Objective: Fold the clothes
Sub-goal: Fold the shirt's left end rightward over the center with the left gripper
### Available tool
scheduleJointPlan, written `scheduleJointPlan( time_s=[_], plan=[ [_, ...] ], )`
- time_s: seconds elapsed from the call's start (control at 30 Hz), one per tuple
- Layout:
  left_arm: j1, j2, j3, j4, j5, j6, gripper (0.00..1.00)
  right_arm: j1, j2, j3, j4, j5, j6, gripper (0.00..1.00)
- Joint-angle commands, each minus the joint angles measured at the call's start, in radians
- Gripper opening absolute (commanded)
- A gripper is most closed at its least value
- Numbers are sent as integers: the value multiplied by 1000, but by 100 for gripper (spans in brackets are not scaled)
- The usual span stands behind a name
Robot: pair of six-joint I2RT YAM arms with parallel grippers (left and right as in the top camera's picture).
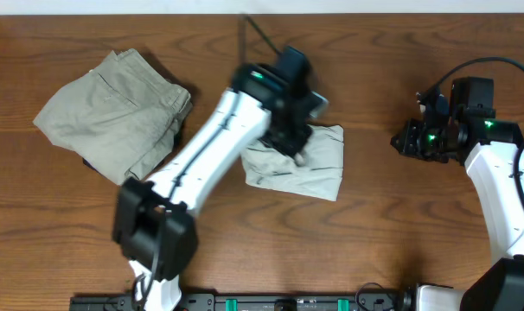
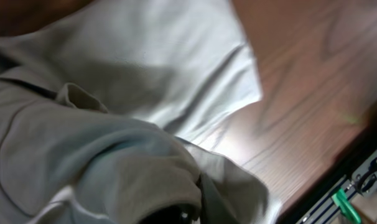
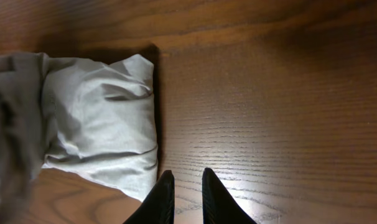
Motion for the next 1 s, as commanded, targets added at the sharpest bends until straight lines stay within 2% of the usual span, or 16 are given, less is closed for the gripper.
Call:
scheduleJointPlan(
  time_s=[0.0,0.2,0.37,0.97],
  plan=[
    [-72,37,13,23,-9,-29,7,-6,-14,9,1,2,7,15],
    [-165,76,13,95,-99,-54,7,-6,-14,9,-12,3,7,16],
    [-200,92,12,178,-106,-55,7,-6,-14,8,-14,2,7,17],
    [-205,273,11,331,-102,-84,7,-2,-13,2,-26,2,8,19]
  ],
)
